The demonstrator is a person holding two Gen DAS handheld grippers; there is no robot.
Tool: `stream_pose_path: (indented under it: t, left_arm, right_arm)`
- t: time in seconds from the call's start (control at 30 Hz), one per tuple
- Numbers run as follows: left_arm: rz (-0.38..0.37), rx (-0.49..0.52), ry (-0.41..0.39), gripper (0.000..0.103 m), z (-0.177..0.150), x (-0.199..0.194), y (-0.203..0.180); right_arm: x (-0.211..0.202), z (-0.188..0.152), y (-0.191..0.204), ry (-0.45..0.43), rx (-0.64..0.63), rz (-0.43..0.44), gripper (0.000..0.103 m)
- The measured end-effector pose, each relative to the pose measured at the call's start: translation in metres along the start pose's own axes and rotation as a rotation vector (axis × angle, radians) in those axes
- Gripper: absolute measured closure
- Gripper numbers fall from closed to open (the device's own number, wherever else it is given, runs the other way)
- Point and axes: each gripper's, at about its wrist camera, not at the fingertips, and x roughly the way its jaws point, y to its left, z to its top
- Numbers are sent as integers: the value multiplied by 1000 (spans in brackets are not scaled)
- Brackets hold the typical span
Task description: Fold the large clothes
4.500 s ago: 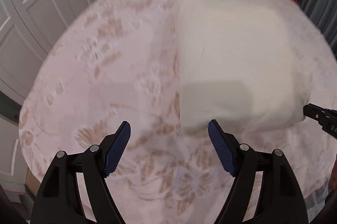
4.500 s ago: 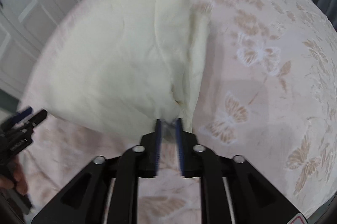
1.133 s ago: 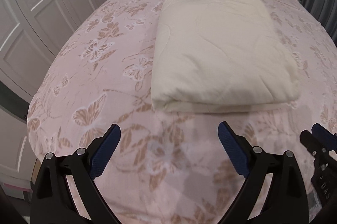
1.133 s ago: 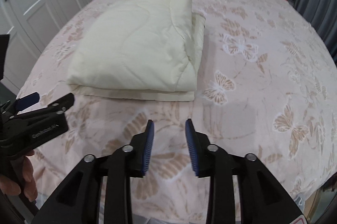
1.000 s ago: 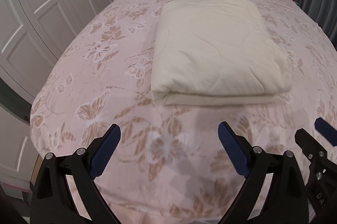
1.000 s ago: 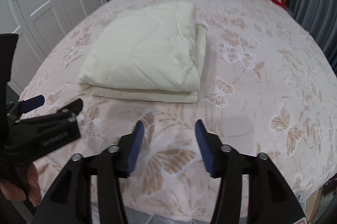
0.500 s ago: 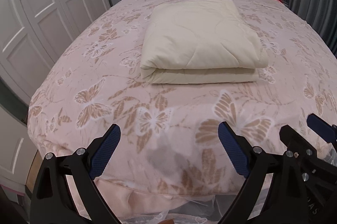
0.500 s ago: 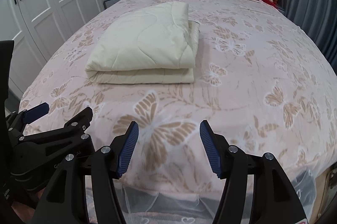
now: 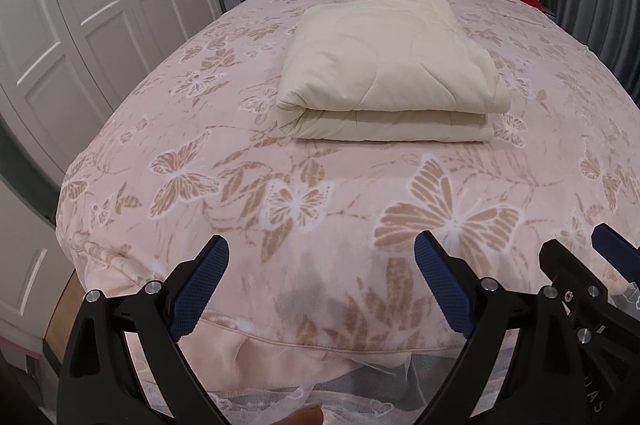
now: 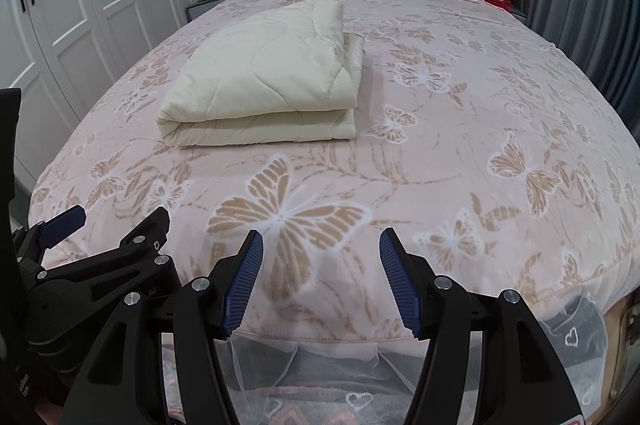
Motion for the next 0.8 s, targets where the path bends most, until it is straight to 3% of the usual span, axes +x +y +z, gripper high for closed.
stream_pose_path:
  t: [0.8]
  left_arm:
    - [37, 3, -49, 12, -23, -8, 3]
  right_arm:
    - [-9, -26, 3, -32, 9, -21, 43]
